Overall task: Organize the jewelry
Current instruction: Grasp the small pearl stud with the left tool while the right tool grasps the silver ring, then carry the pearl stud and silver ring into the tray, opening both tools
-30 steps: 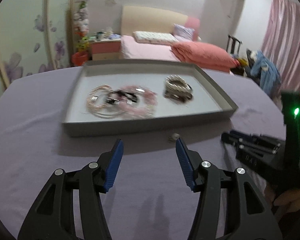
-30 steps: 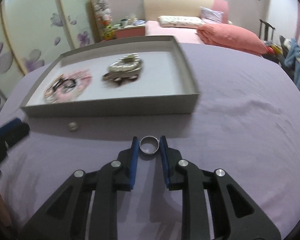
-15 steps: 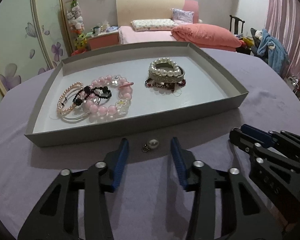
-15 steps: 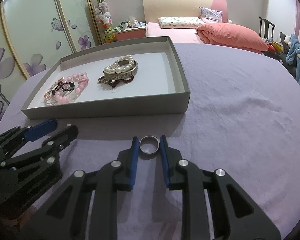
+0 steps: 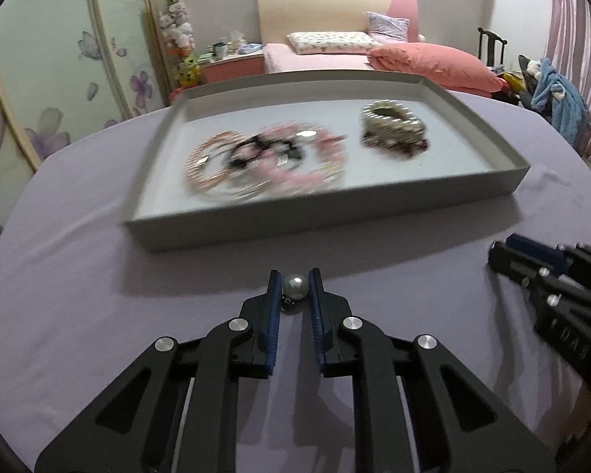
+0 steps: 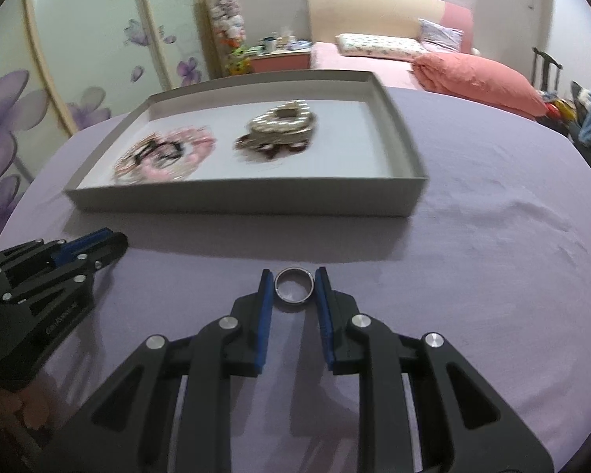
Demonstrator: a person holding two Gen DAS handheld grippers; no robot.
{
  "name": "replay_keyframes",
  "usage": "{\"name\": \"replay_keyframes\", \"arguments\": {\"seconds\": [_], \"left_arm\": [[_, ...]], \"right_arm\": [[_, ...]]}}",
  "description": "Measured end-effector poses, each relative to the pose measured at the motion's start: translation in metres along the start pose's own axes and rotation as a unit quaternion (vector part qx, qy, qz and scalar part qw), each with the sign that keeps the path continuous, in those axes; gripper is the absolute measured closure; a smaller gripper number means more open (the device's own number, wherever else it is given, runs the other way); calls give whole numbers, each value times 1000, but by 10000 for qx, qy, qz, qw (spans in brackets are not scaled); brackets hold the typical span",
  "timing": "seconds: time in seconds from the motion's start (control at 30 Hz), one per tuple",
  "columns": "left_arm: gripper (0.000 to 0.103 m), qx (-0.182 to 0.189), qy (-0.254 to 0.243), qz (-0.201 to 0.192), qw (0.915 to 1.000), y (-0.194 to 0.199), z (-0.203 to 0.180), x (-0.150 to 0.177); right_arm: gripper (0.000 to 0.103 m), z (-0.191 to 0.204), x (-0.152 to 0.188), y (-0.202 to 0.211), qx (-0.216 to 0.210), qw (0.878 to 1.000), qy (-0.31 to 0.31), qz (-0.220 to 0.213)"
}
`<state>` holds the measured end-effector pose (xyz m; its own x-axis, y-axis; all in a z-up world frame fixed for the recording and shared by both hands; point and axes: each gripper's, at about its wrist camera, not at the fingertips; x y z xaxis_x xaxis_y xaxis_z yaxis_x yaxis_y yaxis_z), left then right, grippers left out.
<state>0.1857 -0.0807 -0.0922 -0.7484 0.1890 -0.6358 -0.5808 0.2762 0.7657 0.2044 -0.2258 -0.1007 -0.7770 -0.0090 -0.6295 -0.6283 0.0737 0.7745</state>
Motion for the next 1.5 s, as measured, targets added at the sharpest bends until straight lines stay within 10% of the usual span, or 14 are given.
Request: {"name": "replay_keyframes", "arguments": {"seconds": [0.97,1.5], "left_arm": [[89,102,286,-194,9993,21,33,11],[89,209,240,-1398,9897,80,31,10]], "right_arm": [[81,12,5,10,-107,9999,2,-115],[81,22,-5,80,-259,9889,-244,-1441]]}}
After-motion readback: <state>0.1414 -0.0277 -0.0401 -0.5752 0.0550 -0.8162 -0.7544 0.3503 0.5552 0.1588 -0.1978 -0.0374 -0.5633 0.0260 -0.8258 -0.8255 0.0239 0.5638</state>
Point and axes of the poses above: each gripper's, at about its wrist camera, not at the fingertips, and y roughly against the way its jaws point, z to its left, x to its underside, and after that the axes turned 11 degrees about x, right-handed
